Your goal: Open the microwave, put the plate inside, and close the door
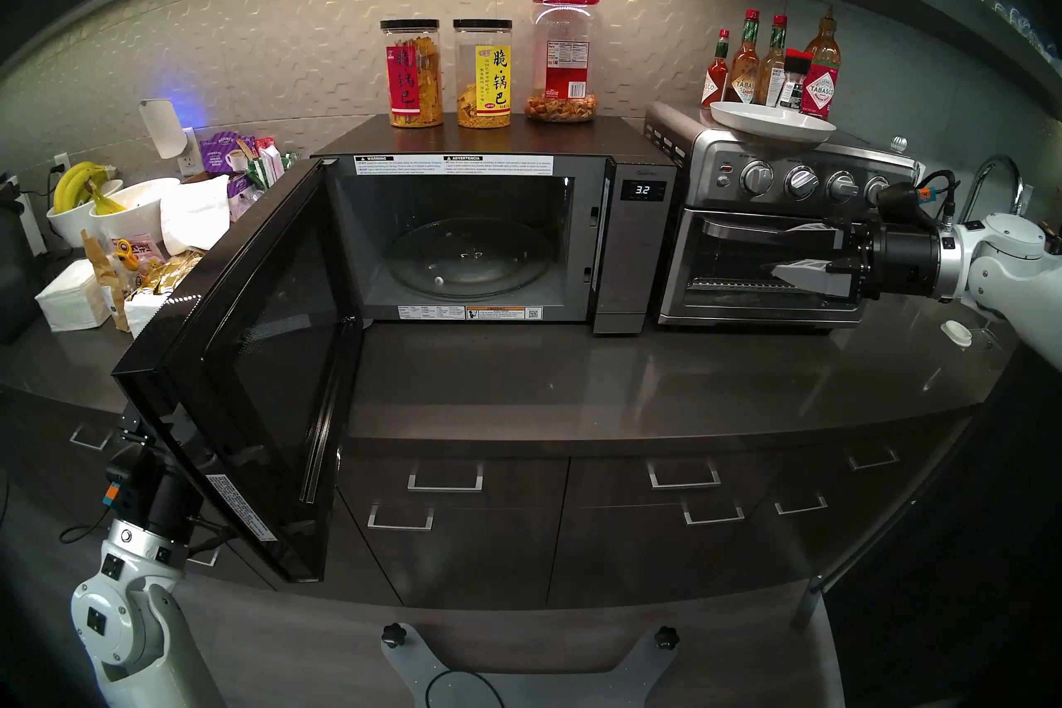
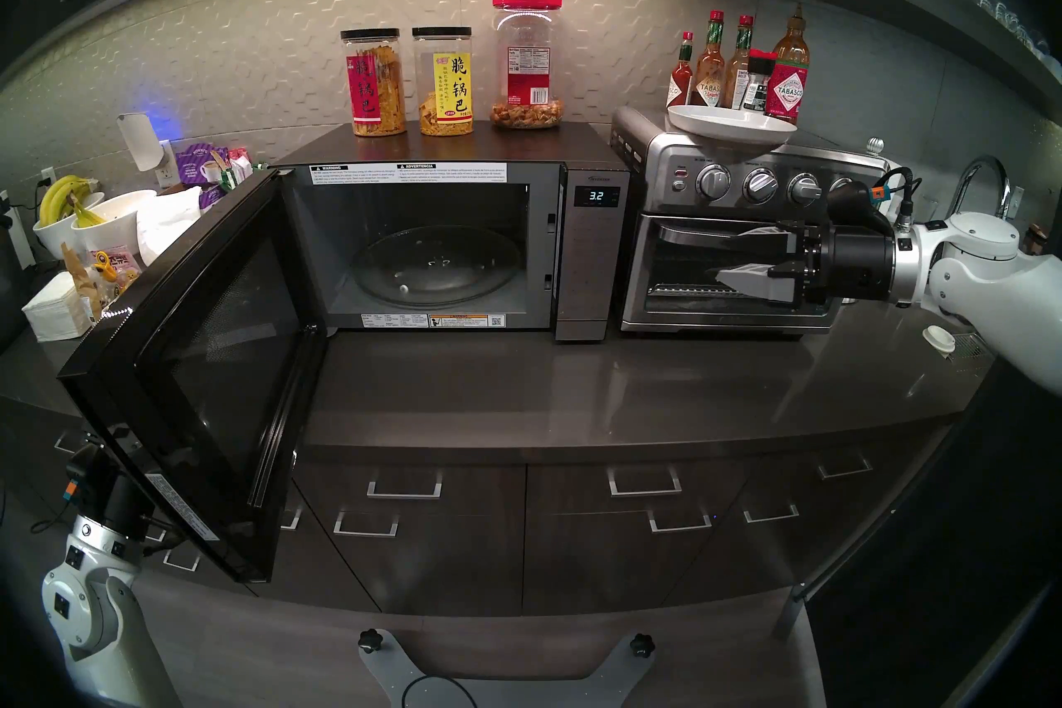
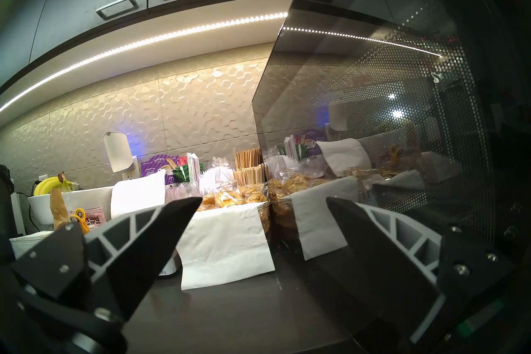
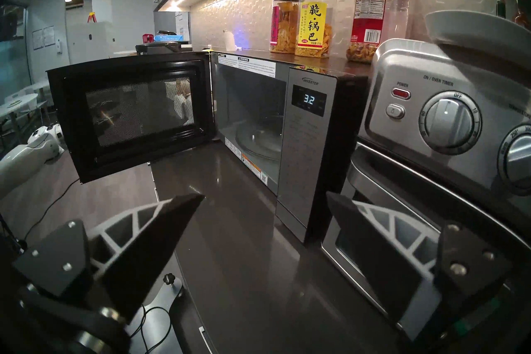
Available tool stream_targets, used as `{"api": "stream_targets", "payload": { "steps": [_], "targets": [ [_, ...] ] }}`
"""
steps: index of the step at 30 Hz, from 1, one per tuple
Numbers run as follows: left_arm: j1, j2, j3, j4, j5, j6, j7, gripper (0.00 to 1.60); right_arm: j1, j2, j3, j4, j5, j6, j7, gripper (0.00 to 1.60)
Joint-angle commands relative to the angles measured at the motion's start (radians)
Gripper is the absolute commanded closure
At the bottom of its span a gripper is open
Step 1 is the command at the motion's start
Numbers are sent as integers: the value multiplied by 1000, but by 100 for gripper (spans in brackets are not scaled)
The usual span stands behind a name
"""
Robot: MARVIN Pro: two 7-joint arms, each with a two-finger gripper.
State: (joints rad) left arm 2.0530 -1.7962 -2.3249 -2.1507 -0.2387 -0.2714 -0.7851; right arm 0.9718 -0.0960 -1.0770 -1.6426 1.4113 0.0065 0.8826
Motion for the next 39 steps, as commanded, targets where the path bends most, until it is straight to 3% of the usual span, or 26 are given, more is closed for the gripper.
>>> {"api": "stream_targets", "payload": {
  "steps": [1, 7, 17, 39],
  "targets": [
    [3, -2, 0, -21, -2, -2, -2, 0, 77, -4, -14, -4, 9, -7, -10, 0],
    [3, -2, 0, -21, -2, -2, -2, 0, 116, -4, -54, -9, 10, -7, -16, 0],
    [2, -2, 0, -20, -2, -2, -2, 0, 174, -4, -65, -16, 13, 24, -10, 0],
    [3, -2, 0, -21, -2, -2, -2, 0, 291, -4, -8, -19, 17, 237, -46, 0]
  ]
}}
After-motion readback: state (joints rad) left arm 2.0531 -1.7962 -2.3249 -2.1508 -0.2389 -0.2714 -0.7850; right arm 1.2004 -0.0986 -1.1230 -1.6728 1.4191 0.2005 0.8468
